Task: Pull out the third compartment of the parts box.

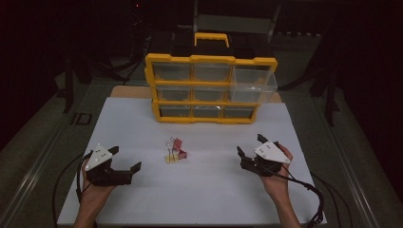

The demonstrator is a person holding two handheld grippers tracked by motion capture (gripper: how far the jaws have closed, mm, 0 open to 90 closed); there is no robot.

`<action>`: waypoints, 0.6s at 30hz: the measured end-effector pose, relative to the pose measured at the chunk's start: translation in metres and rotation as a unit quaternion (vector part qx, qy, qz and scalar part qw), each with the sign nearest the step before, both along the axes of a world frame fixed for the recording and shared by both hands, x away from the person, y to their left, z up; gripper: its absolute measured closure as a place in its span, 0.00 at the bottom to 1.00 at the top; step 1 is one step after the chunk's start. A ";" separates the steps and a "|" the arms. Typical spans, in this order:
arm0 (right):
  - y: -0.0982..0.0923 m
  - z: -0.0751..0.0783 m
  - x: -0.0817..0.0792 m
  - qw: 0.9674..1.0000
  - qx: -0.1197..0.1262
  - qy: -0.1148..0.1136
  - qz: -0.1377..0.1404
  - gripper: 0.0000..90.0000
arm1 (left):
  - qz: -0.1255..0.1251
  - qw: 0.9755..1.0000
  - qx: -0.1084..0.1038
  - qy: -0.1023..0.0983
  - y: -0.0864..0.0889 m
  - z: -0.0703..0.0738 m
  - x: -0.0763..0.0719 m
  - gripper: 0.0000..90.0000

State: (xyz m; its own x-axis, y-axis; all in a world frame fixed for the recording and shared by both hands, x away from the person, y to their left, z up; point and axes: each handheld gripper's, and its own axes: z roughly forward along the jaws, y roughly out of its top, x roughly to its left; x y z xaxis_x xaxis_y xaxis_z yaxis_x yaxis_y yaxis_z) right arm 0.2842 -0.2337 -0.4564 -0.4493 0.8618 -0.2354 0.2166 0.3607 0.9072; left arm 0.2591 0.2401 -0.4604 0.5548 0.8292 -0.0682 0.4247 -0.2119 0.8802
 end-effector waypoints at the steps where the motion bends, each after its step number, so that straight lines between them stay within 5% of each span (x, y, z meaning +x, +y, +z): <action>1: -0.002 -0.001 -0.001 1.000 0.010 0.006 0.000 0.21 | -0.001 1.000 0.001 0.001 -0.001 0.001 0.002 0.00; 10: -0.007 -0.009 -0.013 0.999 0.013 0.038 0.014 0.19 | -0.027 1.000 0.013 0.004 -0.005 0.013 0.020 0.00; 15: -0.006 -0.012 -0.019 0.999 0.020 0.037 0.010 0.20 | -0.043 0.999 0.026 0.006 -0.010 0.018 0.029 0.00; 18: -0.012 -0.013 -0.024 0.998 0.054 0.033 0.006 0.20 | -0.049 0.998 0.030 0.008 -0.012 0.020 0.034 0.00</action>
